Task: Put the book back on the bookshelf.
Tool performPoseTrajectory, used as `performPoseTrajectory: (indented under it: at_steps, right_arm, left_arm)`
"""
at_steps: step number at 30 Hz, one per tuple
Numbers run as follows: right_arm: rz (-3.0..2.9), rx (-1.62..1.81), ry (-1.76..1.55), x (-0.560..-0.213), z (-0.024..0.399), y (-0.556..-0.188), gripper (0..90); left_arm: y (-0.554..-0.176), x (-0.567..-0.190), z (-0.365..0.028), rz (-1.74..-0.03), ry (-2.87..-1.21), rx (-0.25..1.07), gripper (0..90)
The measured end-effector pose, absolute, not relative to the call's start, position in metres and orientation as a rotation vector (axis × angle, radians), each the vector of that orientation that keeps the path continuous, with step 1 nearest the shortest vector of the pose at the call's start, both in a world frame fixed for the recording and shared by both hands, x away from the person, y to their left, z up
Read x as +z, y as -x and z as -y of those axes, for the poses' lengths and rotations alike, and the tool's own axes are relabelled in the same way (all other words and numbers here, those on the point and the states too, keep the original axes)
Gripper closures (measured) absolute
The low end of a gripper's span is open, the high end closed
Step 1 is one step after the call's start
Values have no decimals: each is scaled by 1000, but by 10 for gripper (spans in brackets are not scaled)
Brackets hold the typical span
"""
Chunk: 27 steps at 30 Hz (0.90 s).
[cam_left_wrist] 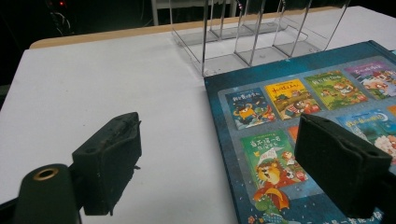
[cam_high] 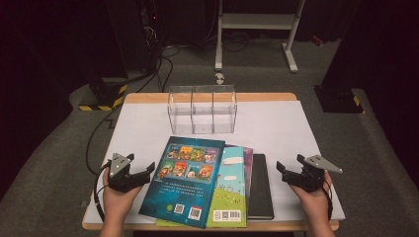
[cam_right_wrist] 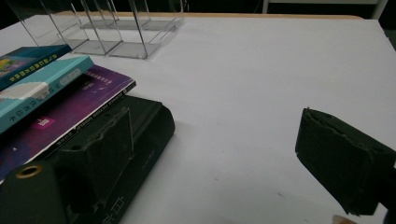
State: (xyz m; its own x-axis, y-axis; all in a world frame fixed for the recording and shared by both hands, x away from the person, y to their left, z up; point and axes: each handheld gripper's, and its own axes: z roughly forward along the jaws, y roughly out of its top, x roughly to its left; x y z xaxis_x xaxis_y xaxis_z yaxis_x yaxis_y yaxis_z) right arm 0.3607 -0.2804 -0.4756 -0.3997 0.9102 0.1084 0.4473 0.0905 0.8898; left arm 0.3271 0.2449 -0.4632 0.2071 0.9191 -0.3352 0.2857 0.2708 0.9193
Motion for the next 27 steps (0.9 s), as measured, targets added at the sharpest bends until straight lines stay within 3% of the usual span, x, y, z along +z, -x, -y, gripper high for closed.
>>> performPoseTrajectory:
  at_steps: [11,27]
  right_arm:
    - [-1839,1314,-1321,-476,283,-359,124]
    - [-1882,1362,-1306,-471,273,-356,103]
  left_arm:
    - [-329,-467,-245,-1345,-1279,666,143]
    - [-337,-481,-233,-1411,-1424,510,137]
